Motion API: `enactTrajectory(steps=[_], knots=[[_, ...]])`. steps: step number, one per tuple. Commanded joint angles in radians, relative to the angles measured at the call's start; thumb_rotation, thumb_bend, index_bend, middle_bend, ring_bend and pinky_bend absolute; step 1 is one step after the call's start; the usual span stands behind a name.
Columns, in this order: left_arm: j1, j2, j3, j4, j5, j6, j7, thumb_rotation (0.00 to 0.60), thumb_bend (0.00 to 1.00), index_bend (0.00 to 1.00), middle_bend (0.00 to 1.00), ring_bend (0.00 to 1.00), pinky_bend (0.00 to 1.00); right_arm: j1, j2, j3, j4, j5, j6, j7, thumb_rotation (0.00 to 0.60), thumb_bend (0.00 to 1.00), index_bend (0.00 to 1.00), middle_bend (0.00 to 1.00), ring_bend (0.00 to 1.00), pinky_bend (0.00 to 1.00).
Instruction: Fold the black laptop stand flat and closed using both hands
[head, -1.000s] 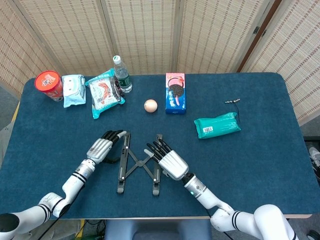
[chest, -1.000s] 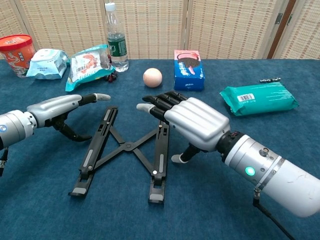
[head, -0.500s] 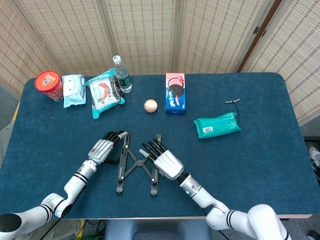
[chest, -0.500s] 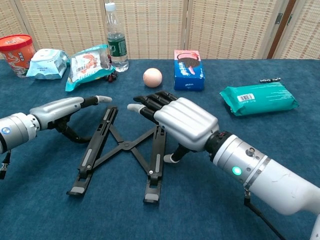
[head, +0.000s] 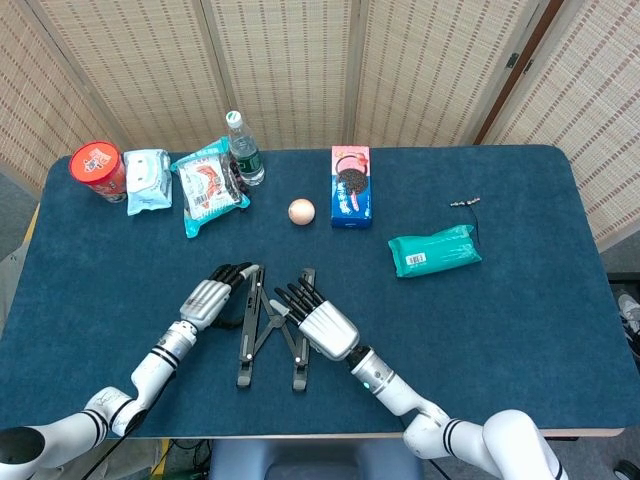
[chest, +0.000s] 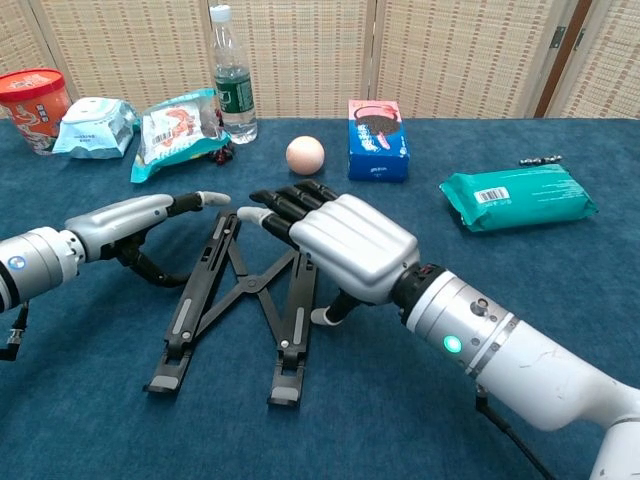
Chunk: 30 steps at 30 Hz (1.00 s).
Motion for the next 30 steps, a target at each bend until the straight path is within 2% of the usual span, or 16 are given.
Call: enactTrajectory(steps=[1, 20, 30], knots=[[-0.001, -0.001, -0.001, -0.004, 0.000, 0.001, -0.001, 0.600, 0.26, 0.00, 0.05, 0.07, 0.00, 0.007, -0.010, 0.004, 0.010, -0.001, 0.002, 0.002, 0.600, 0.00, 0.00, 0.00, 0.00, 0.00], [-0.014, 0.015, -0.005, -0.052, -0.004, -0.022, -0.012, 0.600, 0.26, 0.00, 0.05, 0.07, 0.00, 0.034, -0.052, 0.013, 0.090, -0.003, 0.024, 0.015, 0.600, 0.00, 0.00, 0.00, 0.00, 0.00], [-0.012, 0.042, -0.016, -0.077, -0.020, -0.022, 0.018, 0.600, 0.26, 0.00, 0.04, 0.06, 0.00, 0.029, -0.015, 0.003, 0.040, -0.005, 0.033, 0.023, 0.600, 0.00, 0.00, 0.00, 0.00, 0.00]])
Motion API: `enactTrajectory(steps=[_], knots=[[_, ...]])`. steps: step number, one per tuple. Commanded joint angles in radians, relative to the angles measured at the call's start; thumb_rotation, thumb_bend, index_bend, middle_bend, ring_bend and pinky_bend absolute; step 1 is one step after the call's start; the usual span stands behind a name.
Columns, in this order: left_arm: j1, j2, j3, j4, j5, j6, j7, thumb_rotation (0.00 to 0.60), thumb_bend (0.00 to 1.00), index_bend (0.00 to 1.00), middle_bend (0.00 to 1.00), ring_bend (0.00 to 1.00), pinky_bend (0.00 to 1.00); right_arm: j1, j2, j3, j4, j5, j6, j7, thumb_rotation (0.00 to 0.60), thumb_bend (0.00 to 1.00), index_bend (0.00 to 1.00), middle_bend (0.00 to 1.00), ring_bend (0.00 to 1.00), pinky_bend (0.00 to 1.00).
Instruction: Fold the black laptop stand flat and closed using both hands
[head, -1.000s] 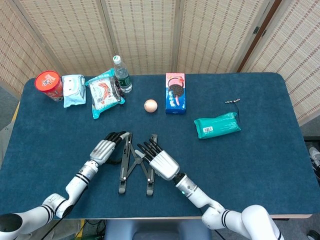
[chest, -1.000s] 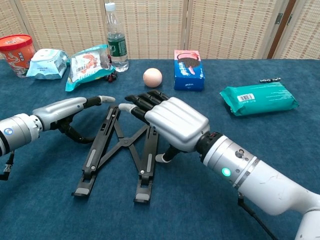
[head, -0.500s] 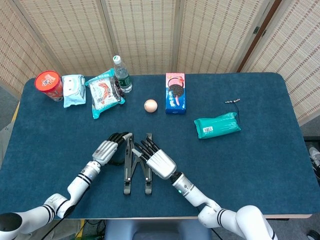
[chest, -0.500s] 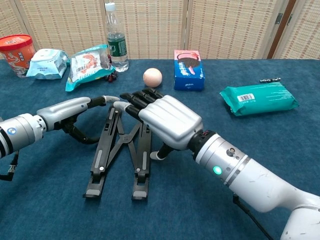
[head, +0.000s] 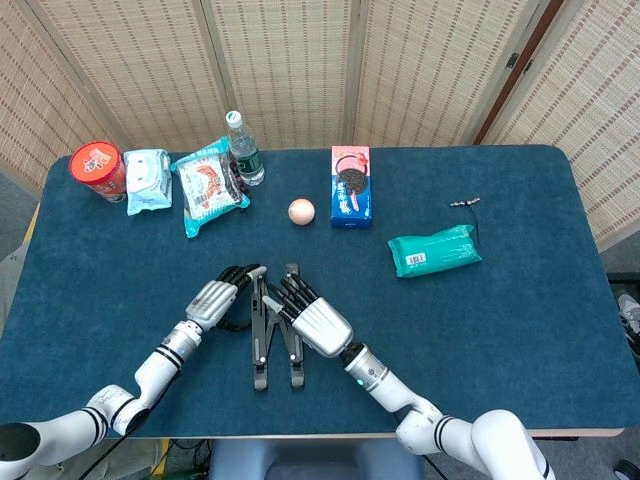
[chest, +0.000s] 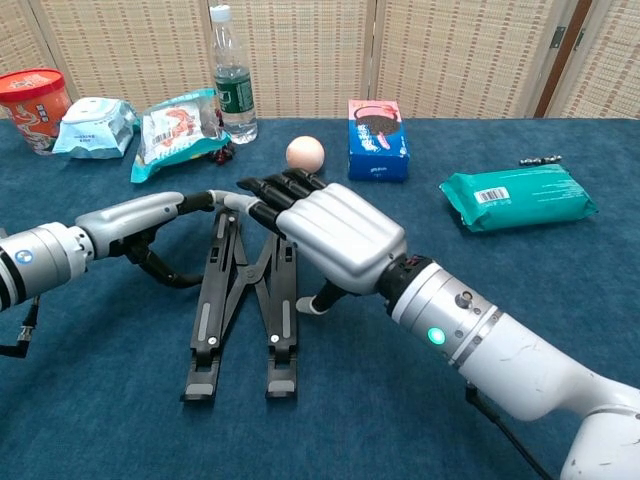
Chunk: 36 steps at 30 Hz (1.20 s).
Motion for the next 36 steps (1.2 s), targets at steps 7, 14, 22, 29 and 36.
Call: enactTrajectory(steps=[7, 14, 22, 29, 36], knots=[[0.031, 0.070, -0.018, -0.067, -0.039, 0.025, 0.054, 0.600, 0.26, 0.00, 0.04, 0.06, 0.00, 0.018, 0.184, -0.023, -0.231, -0.013, -0.066, -0.020, 0.600, 0.00, 0.00, 0.00, 0.00, 0.00], [0.084, 0.169, -0.039, -0.173, -0.077, 0.089, 0.110, 0.600, 0.26, 0.00, 0.04, 0.06, 0.00, 0.145, 0.474, 0.017, -0.564, 0.022, -0.314, 0.023, 0.600, 0.00, 0.00, 0.00, 0.00, 0.00], [0.158, 0.267, -0.045, -0.291, -0.115, 0.165, 0.174, 0.600, 0.26, 0.00, 0.04, 0.05, 0.00, 0.307, 0.635, 0.031, -0.673, 0.035, -0.587, 0.066, 0.600, 0.00, 0.00, 0.00, 0.00, 0.00], [0.207, 0.314, -0.039, -0.346, -0.121, 0.209, 0.181, 0.600, 0.26, 0.00, 0.03, 0.04, 0.00, 0.409, 0.612, 0.015, -0.627, 0.001, -0.686, 0.114, 0.600, 0.00, 0.00, 0.00, 0.00, 0.00], [0.236, 0.326, -0.038, -0.361, -0.132, 0.222, 0.173, 0.600, 0.26, 0.00, 0.02, 0.03, 0.00, 0.489, 0.568, -0.023, -0.548, -0.059, -0.713, 0.178, 0.600, 0.00, 0.00, 0.00, 0.00, 0.00]])
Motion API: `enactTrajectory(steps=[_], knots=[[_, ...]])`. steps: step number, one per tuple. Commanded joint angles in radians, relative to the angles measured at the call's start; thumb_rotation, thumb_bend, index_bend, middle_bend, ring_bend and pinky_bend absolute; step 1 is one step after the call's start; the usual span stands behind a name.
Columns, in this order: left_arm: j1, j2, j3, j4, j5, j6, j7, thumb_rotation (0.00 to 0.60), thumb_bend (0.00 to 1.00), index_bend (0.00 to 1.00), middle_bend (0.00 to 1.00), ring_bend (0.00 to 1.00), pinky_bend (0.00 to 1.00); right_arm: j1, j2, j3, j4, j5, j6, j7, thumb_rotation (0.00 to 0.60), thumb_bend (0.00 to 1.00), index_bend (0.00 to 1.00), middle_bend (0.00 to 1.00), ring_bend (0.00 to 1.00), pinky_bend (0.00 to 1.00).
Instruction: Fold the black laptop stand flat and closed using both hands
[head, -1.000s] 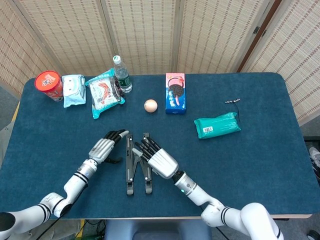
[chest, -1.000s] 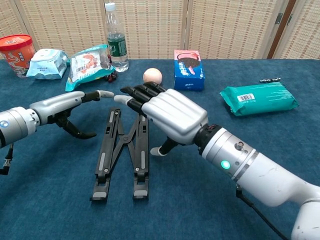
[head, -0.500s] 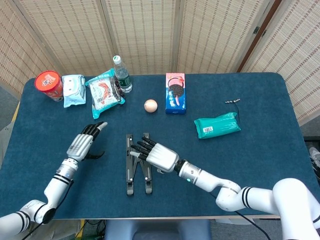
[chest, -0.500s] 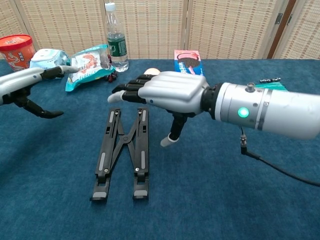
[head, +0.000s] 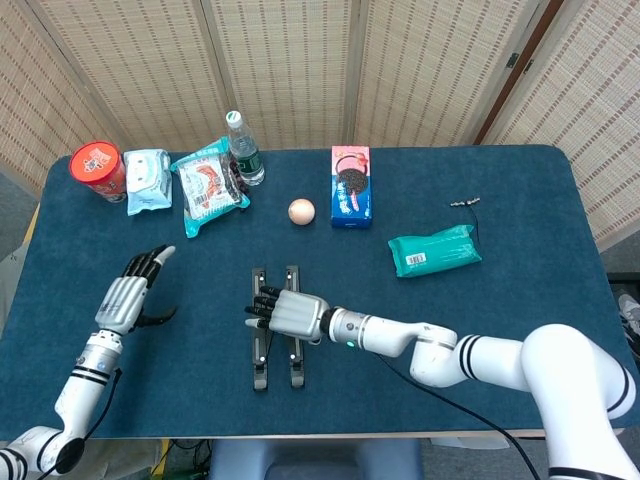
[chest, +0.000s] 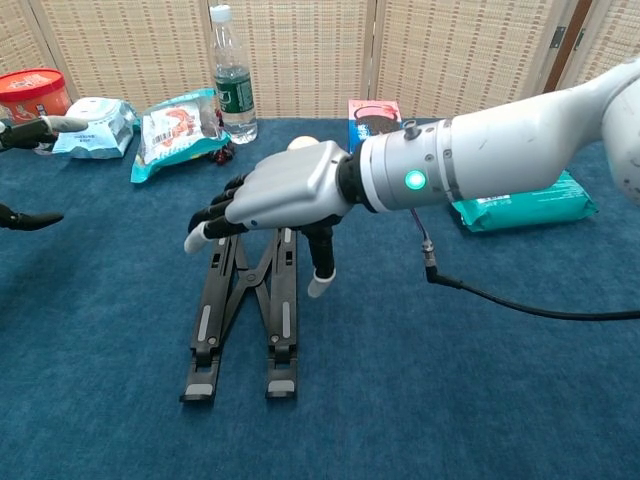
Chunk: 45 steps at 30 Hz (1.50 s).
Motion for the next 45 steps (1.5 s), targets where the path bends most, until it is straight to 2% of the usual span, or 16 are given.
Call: enactTrajectory(steps=[1, 10, 20, 36, 45], knots=[[0.008, 0.002, -0.001, -0.001, -0.004, 0.004, -0.007, 0.600, 0.26, 0.00, 0.02, 0.03, 0.00, 0.029, -0.022, -0.024, 0.035, -0.028, -0.009, 0.032, 0.600, 0.00, 0.00, 0.00, 0.00, 0.00], [0.028, 0.010, -0.006, 0.005, -0.004, 0.002, -0.045, 0.600, 0.26, 0.00, 0.01, 0.02, 0.00, 0.098, -0.093, -0.103, 0.153, -0.092, -0.006, 0.130, 0.600, 0.00, 0.00, 0.00, 0.00, 0.00], [0.039, 0.007, -0.014, 0.023, -0.005, -0.005, -0.079, 0.600, 0.26, 0.00, 0.00, 0.01, 0.00, 0.151, -0.145, -0.148, 0.239, -0.112, 0.008, 0.233, 0.600, 0.00, 0.00, 0.00, 0.00, 0.00], [0.048, 0.007, -0.022, 0.030, 0.007, 0.000, -0.091, 0.600, 0.26, 0.00, 0.00, 0.01, 0.00, 0.236, -0.191, -0.197, 0.314, -0.109, -0.023, 0.369, 0.600, 0.03, 0.00, 0.00, 0.00, 0.00], [0.050, -0.001, -0.021, 0.043, 0.016, -0.004, -0.103, 0.600, 0.26, 0.00, 0.00, 0.00, 0.00, 0.223, -0.217, -0.214, 0.371, -0.113, 0.053, 0.409, 0.600, 0.08, 0.00, 0.18, 0.00, 0.00]])
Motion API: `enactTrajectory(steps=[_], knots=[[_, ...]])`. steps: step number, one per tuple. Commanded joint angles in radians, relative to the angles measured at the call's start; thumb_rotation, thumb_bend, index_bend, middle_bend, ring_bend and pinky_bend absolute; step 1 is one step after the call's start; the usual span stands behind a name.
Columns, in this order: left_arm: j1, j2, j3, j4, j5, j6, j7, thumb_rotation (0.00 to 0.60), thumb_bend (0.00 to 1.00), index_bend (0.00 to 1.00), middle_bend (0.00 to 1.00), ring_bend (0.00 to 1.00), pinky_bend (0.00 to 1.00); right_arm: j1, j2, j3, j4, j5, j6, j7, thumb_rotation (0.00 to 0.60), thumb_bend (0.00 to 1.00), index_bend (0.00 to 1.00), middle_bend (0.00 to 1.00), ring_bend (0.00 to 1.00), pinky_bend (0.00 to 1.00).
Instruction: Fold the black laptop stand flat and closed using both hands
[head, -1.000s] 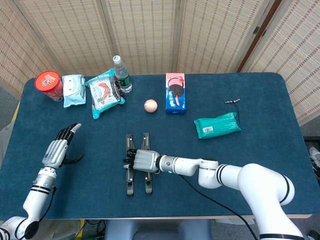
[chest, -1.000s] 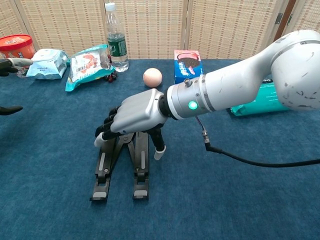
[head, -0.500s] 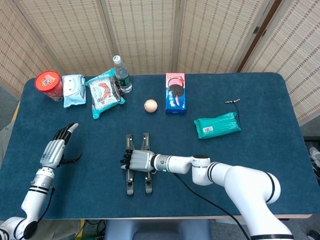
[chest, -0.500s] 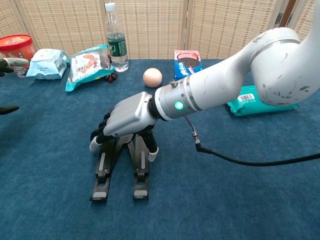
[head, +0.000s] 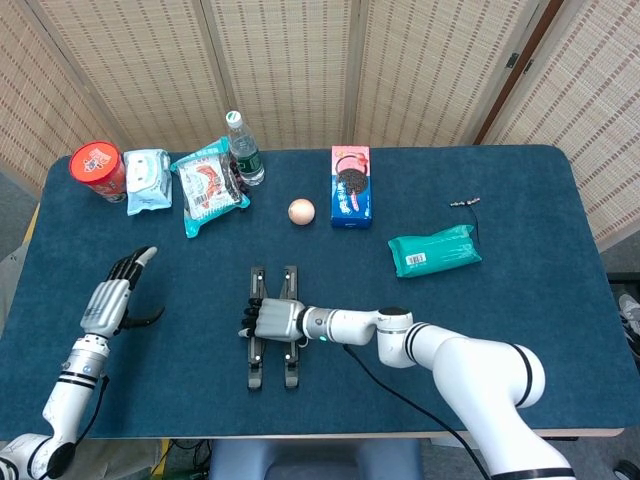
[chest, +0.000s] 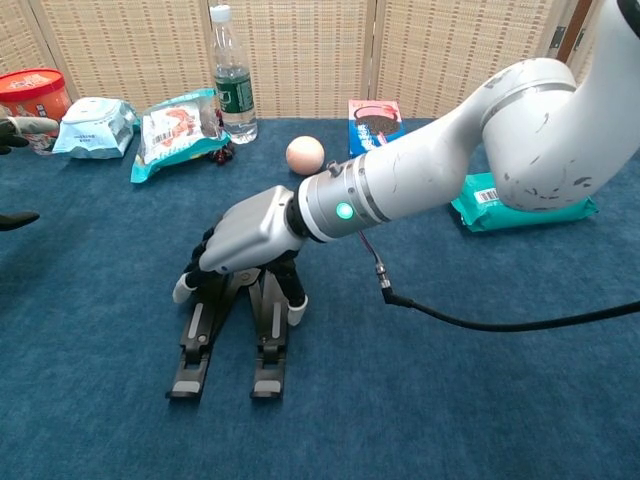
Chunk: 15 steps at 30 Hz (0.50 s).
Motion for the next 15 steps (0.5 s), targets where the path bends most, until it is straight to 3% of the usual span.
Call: enactTrajectory(steps=[1, 9, 15], knots=[[0.000, -0.002, 0.001, 0.002, 0.004, 0.000, -0.002, 0.600, 0.26, 0.00, 0.00, 0.00, 0.00, -0.010, -0.012, -0.008, 0.024, -0.005, 0.039, 0.018, 0.600, 0.09, 0.00, 0.21, 0.00, 0.00], [0.001, -0.007, 0.003, 0.006, 0.013, 0.001, -0.006, 0.600, 0.26, 0.00, 0.00, 0.00, 0.00, -0.027, -0.036, -0.021, 0.067, -0.011, 0.101, 0.052, 0.600, 0.16, 0.00, 0.38, 0.00, 0.00], [0.002, -0.010, 0.004, 0.012, 0.015, -0.002, -0.013, 0.600, 0.26, 0.00, 0.00, 0.00, 0.00, -0.043, -0.051, -0.027, 0.100, -0.012, 0.131, 0.062, 0.600, 0.19, 0.03, 0.50, 0.09, 0.00]])
